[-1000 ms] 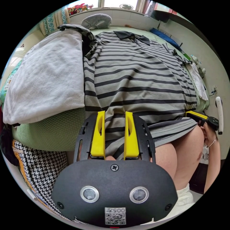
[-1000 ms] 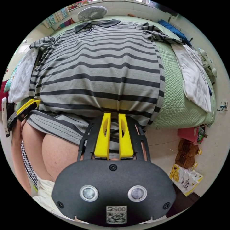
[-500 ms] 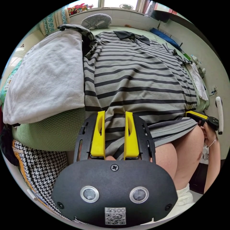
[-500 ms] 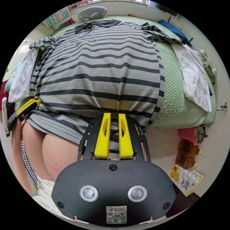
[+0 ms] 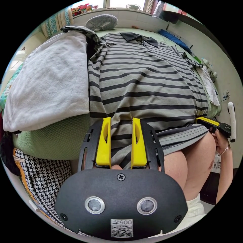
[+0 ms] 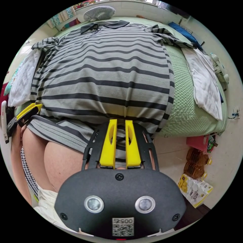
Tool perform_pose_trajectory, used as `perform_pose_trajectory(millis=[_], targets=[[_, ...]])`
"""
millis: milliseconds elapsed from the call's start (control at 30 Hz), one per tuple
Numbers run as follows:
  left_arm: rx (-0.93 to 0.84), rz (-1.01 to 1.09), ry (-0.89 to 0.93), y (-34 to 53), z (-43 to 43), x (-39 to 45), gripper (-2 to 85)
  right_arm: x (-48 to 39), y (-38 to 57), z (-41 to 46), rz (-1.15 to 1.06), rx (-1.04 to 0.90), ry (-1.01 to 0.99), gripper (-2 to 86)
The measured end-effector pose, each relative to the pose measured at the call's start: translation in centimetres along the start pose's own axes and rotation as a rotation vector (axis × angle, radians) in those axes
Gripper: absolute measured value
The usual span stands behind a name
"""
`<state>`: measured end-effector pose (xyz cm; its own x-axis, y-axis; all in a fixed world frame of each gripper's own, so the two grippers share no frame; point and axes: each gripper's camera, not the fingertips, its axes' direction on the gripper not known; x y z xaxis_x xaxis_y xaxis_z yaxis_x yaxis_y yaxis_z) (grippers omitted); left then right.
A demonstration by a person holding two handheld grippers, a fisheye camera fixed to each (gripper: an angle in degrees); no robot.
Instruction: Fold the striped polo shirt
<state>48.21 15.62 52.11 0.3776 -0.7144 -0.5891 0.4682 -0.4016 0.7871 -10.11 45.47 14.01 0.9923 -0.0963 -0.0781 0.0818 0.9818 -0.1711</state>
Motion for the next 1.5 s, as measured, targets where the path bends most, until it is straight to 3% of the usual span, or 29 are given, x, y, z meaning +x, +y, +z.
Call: perform_pose_trajectory(millis=[1500], targets=[[0.001, -0.001, 0.002, 0.2, -0.6, 0.6, 12.7, -0.3, 1.6, 0.8, -0.007, 0.008, 0.006, 5.7]])
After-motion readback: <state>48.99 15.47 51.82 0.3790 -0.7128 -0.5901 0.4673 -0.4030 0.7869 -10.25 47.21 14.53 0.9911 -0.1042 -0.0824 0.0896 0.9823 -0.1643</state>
